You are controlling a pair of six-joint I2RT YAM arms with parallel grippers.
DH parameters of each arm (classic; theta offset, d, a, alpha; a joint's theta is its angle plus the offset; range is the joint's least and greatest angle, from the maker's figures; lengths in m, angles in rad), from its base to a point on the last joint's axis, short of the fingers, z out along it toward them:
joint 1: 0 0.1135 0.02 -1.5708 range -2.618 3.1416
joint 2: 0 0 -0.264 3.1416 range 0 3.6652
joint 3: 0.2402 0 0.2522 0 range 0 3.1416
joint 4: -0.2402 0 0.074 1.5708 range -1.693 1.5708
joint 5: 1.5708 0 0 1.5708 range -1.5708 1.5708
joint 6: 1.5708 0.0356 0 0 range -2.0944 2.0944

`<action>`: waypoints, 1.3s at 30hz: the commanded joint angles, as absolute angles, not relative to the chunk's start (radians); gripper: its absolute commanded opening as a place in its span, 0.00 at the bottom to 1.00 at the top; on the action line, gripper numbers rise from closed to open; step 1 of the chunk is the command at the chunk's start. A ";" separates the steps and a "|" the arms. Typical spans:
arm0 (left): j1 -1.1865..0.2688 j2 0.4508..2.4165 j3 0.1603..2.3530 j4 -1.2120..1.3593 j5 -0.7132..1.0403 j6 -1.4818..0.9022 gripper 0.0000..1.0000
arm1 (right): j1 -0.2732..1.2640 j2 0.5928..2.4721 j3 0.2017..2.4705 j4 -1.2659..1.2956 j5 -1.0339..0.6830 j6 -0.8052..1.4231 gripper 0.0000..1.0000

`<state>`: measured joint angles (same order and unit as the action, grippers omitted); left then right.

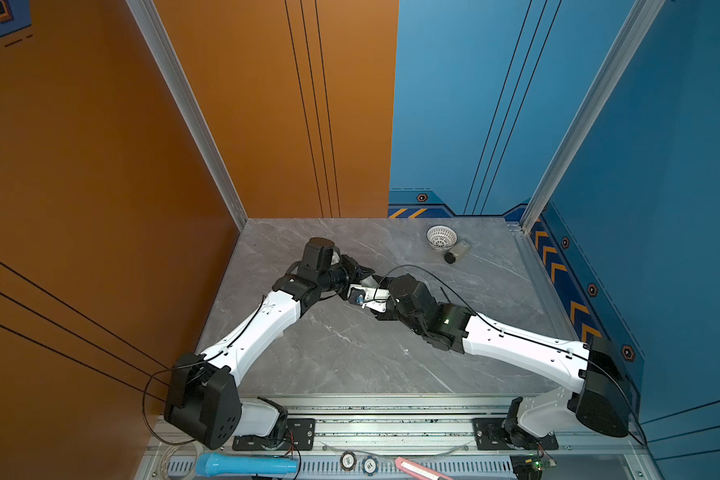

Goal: Unload the batteries from the remote control

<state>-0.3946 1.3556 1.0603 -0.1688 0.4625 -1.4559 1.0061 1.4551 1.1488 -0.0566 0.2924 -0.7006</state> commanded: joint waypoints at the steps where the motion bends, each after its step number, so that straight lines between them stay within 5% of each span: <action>1: -0.375 1.320 1.037 -0.094 0.348 -1.402 0.09 | 1.004 1.398 1.169 -0.135 0.187 -0.473 0.89; 5: -0.362 1.314 0.929 -0.009 0.235 -1.399 0.05 | 1.004 1.362 1.165 -0.157 0.105 -0.174 1.00; 13: -0.355 1.430 0.827 0.286 0.168 -1.354 0.00 | 0.982 1.287 1.143 -0.161 -0.040 0.221 1.00; 18: -0.373 1.488 0.793 0.444 0.169 -1.225 0.00 | 0.824 1.248 1.197 -0.360 -0.060 0.517 1.00; 29: -0.504 1.637 0.687 0.741 0.094 -1.213 0.00 | 0.483 1.255 1.105 -0.746 -0.143 0.654 1.00; 35: -0.551 1.761 0.668 0.933 0.080 -1.255 0.00 | 0.468 1.244 0.971 -0.664 -0.230 0.701 1.00; 39: -0.562 1.836 0.657 1.094 0.099 -1.295 0.00 | 0.425 1.159 0.714 -0.159 -0.420 0.945 1.00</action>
